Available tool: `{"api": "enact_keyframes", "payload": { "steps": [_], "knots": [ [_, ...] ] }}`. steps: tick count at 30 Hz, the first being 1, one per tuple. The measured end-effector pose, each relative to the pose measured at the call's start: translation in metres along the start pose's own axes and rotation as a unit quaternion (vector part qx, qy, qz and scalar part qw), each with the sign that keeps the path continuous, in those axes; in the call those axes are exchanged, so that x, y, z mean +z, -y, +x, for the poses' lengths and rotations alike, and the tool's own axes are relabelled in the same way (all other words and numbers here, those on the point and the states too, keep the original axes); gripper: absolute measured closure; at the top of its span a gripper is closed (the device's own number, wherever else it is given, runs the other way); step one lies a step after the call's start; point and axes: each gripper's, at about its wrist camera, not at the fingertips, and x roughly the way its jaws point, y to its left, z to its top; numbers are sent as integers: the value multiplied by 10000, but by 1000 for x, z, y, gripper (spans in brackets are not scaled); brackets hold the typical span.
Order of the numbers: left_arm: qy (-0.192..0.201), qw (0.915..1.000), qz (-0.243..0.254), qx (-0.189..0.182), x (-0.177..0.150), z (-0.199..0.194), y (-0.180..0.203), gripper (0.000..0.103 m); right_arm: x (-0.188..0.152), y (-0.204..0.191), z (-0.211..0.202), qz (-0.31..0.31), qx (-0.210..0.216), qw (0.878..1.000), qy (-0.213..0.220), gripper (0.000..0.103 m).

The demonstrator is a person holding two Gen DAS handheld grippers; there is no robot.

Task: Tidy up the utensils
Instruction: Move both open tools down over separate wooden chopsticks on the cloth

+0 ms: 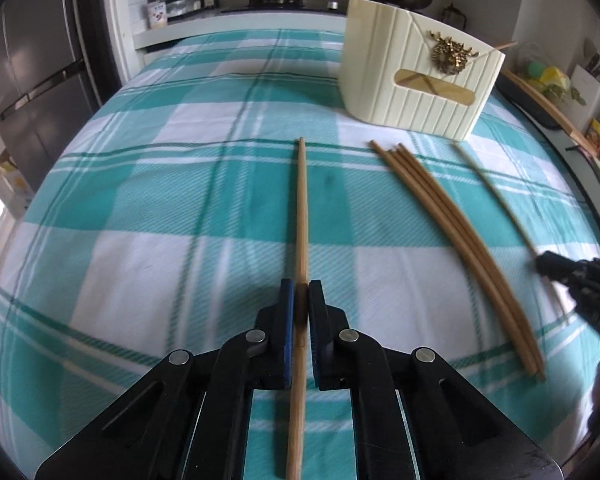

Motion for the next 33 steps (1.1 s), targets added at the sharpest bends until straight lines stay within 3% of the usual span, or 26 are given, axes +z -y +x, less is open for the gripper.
{"api": "enact_keyframes", "payload": {
  "steps": [7, 8, 9, 10, 11, 12, 14, 18, 23, 33],
  "knots": [
    [-93, 9991, 416, -9, -12, -11, -17, 95, -48, 39, -41, 314, -744, 9967, -39, 96],
    [-98, 9990, 422, -56, -13, -12, -18, 87, -53, 41, -46, 313, -766, 9966, -6, 95],
    [-90, 9991, 388, -135, -13, -12, -18, 68, -56, 42, -50, 321, -770, 9965, 36, 94],
    [-75, 9992, 356, -173, -13, -13, -19, 57, -57, 42, -53, 324, -758, 9966, 83, 92],
    [-44, 9993, 307, -185, -13, -13, -19, 36, -58, 43, -53, 320, -759, 9966, 95, 76],
    [-1, 9996, 255, -144, -13, -13, -18, 28, -57, 44, -52, 323, -780, 9964, 125, 55],
    [-18, 9997, 219, -124, -13, -9, -18, 27, -55, 46, -53, 348, -791, 9960, 220, 48],
    [-95, 9997, 202, 123, -12, 0, -19, 10, -45, 45, -36, 203, -564, 9982, 26, 48],
    [-166, 9995, 197, 195, -10, 4, -21, 5, -41, 50, -27, 248, -401, 9988, 143, 42],
    [-169, 9978, 462, 433, -10, -1, -11, 5, -41, 50, -25, 238, -391, 9987, 231, 41]
  ]
}}
